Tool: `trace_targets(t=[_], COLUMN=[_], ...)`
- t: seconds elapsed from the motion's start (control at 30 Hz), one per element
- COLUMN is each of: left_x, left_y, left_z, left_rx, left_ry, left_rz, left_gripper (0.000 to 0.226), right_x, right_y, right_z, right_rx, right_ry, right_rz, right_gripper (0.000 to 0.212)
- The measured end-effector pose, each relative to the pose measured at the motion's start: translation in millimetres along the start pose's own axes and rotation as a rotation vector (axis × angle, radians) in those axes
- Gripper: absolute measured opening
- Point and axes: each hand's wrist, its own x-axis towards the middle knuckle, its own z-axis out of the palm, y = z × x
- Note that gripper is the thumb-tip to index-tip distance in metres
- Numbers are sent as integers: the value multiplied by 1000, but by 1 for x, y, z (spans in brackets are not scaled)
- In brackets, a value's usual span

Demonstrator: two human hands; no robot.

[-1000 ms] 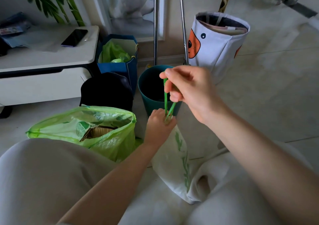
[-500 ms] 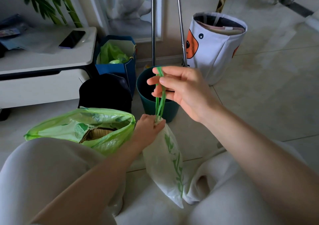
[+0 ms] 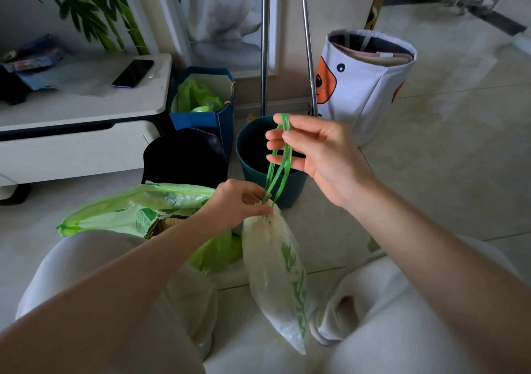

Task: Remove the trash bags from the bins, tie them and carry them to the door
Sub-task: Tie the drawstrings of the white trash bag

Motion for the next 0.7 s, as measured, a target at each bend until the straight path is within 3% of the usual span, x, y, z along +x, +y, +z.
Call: trace_targets(t=[0.4,0.7], left_x=[4,3], left_y=[3,0], left_z=[-9,-12], left_rx=[-12,-212], left_ry=[194,121], left_rz=[-47,-170], left_gripper=[12,18], right_x=[13,18], right_y=[0,5], right_z=[-16,-31], right_rx=[52,-218], right_ry=[137,235], right_rz=[-35,-60], right_gripper=[20,15])
